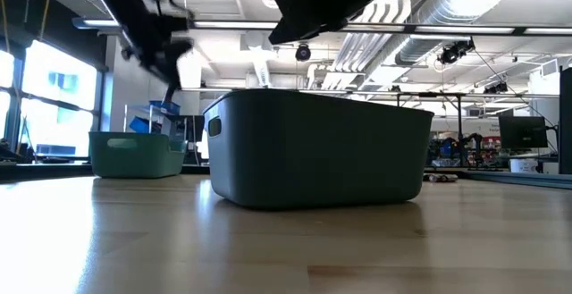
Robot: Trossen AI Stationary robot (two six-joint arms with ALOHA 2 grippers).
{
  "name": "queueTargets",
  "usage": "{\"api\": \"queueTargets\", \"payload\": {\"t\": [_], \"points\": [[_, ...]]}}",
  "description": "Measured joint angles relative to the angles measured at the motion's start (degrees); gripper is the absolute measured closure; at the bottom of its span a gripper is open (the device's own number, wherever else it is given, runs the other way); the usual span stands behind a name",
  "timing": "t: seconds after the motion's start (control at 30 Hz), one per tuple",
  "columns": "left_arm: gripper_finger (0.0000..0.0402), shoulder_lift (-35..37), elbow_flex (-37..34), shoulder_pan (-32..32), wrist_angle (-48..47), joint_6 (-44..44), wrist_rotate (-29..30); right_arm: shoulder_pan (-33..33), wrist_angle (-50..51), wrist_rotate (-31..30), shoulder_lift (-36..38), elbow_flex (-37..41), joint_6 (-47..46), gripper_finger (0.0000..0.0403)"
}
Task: Sort batteries
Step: Put the black battery into the green bin
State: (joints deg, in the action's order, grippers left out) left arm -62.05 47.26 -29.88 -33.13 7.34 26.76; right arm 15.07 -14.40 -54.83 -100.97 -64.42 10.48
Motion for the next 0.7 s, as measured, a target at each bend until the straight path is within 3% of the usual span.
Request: {"api": "queueTargets", "payload": {"t": [0.2,0.43,0.7], "points": [[0.0356,-10.7,0.0,-12.3,0.5,-3.5,-12.1,0.5,0.5,0.2,0.0,0.0,-0.4,0.0238],[0.0356,-20.1,0.0,-19.2,0.9,-5.4,-15.8,0.7,1.7,0.2,0.0,0.0,-1.2,0.0238],[0.0355,-27.2,0.0,-21.6,1.3,-8.3,-18.9,0.7,1.8,0.2,0.0,0.0,-1.5,0.0238]]}}
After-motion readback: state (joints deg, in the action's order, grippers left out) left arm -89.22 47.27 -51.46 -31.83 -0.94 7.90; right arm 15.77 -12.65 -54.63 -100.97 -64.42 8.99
